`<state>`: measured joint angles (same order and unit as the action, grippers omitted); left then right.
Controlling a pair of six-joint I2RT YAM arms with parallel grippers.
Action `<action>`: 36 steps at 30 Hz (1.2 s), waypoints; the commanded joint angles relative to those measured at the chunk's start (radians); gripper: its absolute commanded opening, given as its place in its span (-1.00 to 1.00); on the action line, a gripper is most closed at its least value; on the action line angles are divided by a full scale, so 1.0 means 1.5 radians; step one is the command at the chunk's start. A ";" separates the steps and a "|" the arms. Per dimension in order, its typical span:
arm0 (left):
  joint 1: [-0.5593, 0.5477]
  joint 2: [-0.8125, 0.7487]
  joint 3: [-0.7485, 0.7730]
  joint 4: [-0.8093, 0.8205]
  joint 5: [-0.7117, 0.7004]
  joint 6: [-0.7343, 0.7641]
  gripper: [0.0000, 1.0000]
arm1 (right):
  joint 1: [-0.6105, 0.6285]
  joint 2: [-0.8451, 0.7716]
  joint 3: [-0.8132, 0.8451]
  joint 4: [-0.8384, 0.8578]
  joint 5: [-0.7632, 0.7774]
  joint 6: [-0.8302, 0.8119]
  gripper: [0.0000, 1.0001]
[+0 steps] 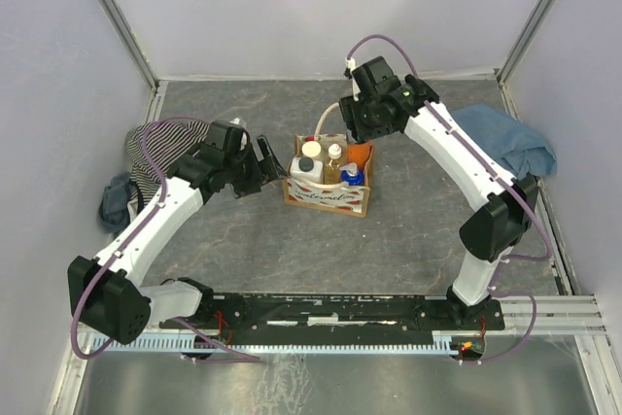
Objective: Take the personal care products out of the canvas bag
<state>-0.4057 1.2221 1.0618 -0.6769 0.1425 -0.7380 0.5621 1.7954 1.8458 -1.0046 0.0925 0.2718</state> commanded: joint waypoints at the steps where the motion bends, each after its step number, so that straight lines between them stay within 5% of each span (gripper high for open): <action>1: -0.002 -0.010 -0.008 0.021 0.018 -0.017 0.78 | -0.001 -0.052 0.085 -0.002 0.028 -0.013 -0.53; 23: -0.002 -0.012 -0.018 0.019 0.020 -0.011 0.78 | -0.009 -0.077 0.178 -0.027 0.086 -0.042 -0.54; 36: -0.002 -0.012 -0.020 0.019 0.022 -0.010 0.78 | -0.128 -0.137 0.126 0.015 0.053 -0.037 -0.53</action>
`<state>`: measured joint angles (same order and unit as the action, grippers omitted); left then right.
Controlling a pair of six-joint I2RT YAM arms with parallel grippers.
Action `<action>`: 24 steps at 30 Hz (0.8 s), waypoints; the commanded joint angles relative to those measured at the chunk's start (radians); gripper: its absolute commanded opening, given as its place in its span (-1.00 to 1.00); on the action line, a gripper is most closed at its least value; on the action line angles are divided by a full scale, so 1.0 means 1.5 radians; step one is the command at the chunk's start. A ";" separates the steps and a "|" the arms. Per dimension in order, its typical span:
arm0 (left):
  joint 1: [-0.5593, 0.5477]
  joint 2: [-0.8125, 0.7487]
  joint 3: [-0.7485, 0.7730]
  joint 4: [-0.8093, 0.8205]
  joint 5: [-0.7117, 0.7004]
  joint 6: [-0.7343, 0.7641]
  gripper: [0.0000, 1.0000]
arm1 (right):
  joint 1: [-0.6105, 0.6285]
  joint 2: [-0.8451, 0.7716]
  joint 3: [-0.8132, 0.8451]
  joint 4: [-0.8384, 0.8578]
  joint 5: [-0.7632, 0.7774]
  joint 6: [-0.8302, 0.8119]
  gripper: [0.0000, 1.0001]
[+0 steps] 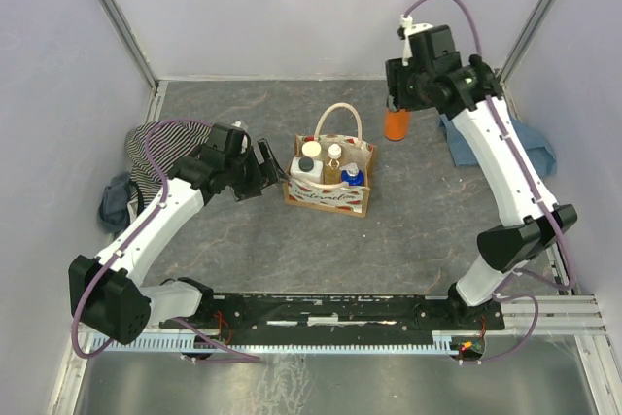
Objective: Take the personal care products out of the canvas bag
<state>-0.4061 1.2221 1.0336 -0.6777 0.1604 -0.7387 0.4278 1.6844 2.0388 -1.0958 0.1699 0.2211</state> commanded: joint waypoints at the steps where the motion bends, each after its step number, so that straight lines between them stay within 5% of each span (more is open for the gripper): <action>1: -0.003 -0.012 -0.001 0.019 0.010 -0.010 0.78 | -0.051 -0.069 -0.018 0.087 -0.003 -0.001 -0.53; 16: -0.001 -0.009 0.006 0.015 0.009 -0.007 0.78 | -0.108 -0.143 -0.453 0.496 0.043 0.016 -0.51; 24: -0.003 -0.018 0.008 0.006 0.002 -0.005 0.78 | -0.109 -0.145 -0.574 0.620 0.065 0.032 -0.51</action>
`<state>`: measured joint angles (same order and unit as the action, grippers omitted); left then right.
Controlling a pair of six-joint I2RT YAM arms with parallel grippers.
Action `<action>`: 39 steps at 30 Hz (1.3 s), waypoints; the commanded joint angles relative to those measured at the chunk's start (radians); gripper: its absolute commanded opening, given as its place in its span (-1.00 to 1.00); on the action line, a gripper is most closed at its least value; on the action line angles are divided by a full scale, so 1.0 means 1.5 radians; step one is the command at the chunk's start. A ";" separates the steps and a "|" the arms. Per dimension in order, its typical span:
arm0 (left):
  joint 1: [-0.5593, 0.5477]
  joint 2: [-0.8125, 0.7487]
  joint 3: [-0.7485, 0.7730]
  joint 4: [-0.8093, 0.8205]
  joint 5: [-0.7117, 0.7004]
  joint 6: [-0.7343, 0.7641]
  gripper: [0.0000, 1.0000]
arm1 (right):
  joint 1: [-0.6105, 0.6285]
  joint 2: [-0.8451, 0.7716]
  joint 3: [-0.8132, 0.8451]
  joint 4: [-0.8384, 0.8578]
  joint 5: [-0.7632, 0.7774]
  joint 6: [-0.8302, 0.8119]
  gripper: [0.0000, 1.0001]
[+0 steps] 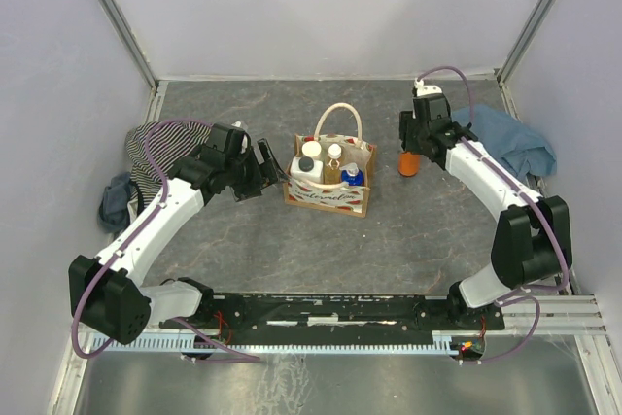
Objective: Take the personal care products out of the canvas bag
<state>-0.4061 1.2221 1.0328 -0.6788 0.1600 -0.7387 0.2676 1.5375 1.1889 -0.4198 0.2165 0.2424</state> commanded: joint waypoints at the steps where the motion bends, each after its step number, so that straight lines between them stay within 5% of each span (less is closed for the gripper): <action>1: -0.002 -0.018 0.009 0.007 0.003 -0.005 0.78 | -0.003 -0.046 -0.009 0.170 0.037 0.021 -0.51; 6: -0.002 -0.019 0.008 0.007 0.006 -0.005 0.78 | -0.003 -0.031 -0.010 0.162 0.041 0.027 -0.45; 9: -0.002 -0.022 0.006 0.007 0.006 -0.005 0.78 | -0.003 -0.041 0.004 0.119 0.066 0.041 0.25; 13: -0.002 -0.019 0.007 0.008 0.005 -0.004 0.78 | -0.002 -0.063 0.031 0.066 0.064 0.037 0.86; 15: -0.002 -0.014 0.008 0.008 0.006 -0.004 0.78 | 0.000 -0.075 0.044 0.038 0.059 0.030 1.00; 18: -0.002 -0.011 0.008 0.009 0.006 -0.003 0.78 | 0.012 -0.109 0.056 0.012 0.009 0.030 0.96; 27: -0.002 -0.010 0.010 0.011 0.008 -0.004 0.78 | 0.131 -0.093 0.156 -0.044 -0.142 0.023 0.46; 39: -0.002 -0.014 0.012 0.011 0.001 -0.007 0.78 | 0.200 0.028 0.241 -0.125 -0.212 0.007 0.47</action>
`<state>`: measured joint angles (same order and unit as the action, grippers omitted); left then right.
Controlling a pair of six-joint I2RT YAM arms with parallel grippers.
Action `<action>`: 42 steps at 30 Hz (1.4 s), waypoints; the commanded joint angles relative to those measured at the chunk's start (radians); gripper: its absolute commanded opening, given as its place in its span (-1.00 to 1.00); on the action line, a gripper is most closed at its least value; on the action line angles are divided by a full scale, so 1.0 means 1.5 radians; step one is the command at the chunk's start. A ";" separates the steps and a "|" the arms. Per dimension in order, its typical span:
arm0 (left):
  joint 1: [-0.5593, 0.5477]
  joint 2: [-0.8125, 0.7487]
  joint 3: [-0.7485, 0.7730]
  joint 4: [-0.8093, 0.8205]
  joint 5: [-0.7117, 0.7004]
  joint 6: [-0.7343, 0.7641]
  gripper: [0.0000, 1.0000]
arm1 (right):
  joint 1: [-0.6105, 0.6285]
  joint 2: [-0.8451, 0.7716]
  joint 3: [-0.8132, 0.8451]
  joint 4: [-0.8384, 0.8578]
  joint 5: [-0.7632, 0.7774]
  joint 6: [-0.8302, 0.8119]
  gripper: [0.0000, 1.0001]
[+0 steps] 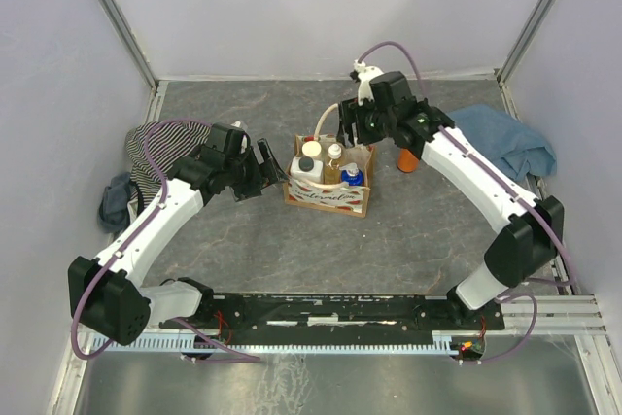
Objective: Take the personal care products out of the canvas bag
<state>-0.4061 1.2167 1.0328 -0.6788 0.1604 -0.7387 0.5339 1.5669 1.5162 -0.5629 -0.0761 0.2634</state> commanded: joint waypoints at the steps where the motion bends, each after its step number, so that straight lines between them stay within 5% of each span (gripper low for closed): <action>1: -0.002 -0.008 0.013 0.011 0.002 -0.007 0.78 | 0.030 0.015 0.023 -0.036 -0.015 -0.006 0.47; 33: -0.002 -0.006 0.036 -0.037 -0.076 0.025 0.82 | 0.123 0.219 0.102 -0.118 0.240 0.096 0.49; 35: -0.002 -0.006 0.036 -0.035 -0.075 0.024 0.82 | 0.128 0.242 0.126 -0.146 0.257 0.096 0.42; 39: -0.002 0.002 0.043 -0.009 -0.058 0.024 0.83 | 0.139 0.260 0.153 -0.174 0.277 0.094 -0.13; 42: -0.003 0.022 0.051 0.050 -0.029 0.028 0.84 | 0.140 0.246 0.155 -0.168 0.281 0.093 -0.22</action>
<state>-0.4065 1.2217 1.0542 -0.7200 0.0647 -0.7357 0.7372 1.9213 1.7260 -0.7784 0.2867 0.4072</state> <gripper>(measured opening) 0.917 0.631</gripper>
